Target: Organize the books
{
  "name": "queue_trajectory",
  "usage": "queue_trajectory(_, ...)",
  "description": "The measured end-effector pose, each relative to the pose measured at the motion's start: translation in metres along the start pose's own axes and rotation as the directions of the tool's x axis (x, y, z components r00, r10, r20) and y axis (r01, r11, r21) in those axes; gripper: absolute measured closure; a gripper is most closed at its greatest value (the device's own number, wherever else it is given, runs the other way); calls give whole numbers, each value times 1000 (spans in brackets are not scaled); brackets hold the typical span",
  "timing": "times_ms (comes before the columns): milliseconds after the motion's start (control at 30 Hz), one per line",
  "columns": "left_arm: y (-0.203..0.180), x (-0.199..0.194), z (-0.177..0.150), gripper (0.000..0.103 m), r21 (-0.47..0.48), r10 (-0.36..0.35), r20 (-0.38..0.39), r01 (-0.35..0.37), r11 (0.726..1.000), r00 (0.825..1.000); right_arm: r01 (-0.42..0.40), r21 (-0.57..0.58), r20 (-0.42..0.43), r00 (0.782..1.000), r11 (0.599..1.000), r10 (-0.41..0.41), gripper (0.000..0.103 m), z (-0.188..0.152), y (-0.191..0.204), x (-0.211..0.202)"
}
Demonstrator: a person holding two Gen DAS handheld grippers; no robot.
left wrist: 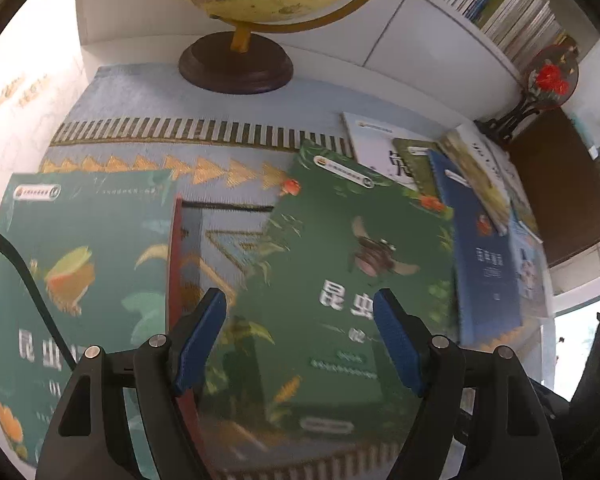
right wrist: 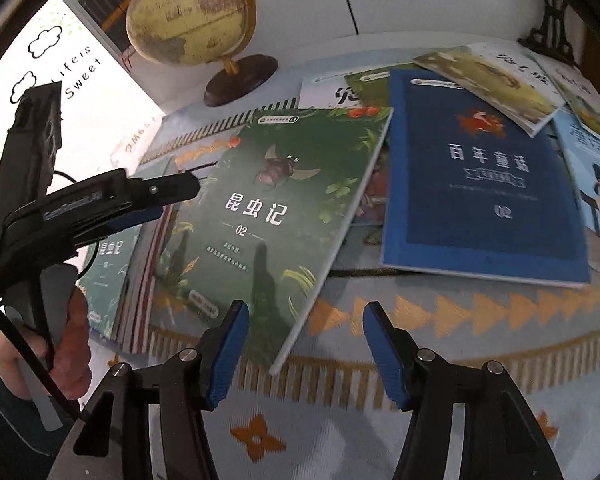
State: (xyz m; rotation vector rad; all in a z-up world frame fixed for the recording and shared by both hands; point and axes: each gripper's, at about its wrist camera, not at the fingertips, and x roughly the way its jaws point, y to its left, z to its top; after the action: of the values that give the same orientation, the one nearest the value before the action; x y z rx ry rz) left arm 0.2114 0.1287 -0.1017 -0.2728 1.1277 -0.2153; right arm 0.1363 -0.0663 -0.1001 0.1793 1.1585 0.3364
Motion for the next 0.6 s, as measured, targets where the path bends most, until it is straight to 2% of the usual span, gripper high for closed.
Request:
queue_trajectory(233, 9, 28, 12, 28, -21, 9, -62, -10, 1000, 998, -1, 6, -31, 1000, 1000, 1, 55, 3, 1, 18)
queue_trajectory(333, 6, 29, 9, 28, 6, 15, -55, -15, 1000, 998, 4, 0, -34, 999, 1000, -4, 56, 4, 2, 23)
queue_trajectory(500, -7, 28, -3, 28, 60, -34, -84, 39, 997, 996, -20, 1, -41, 999, 1000, 20, 56, 4, 2, 27)
queue_trajectory(600, -10, 24, -18, 28, 54, -73, -104, 79, 995, 992, 12, -11, -41, 999, 1000, -13, 55, 3, -2, 22)
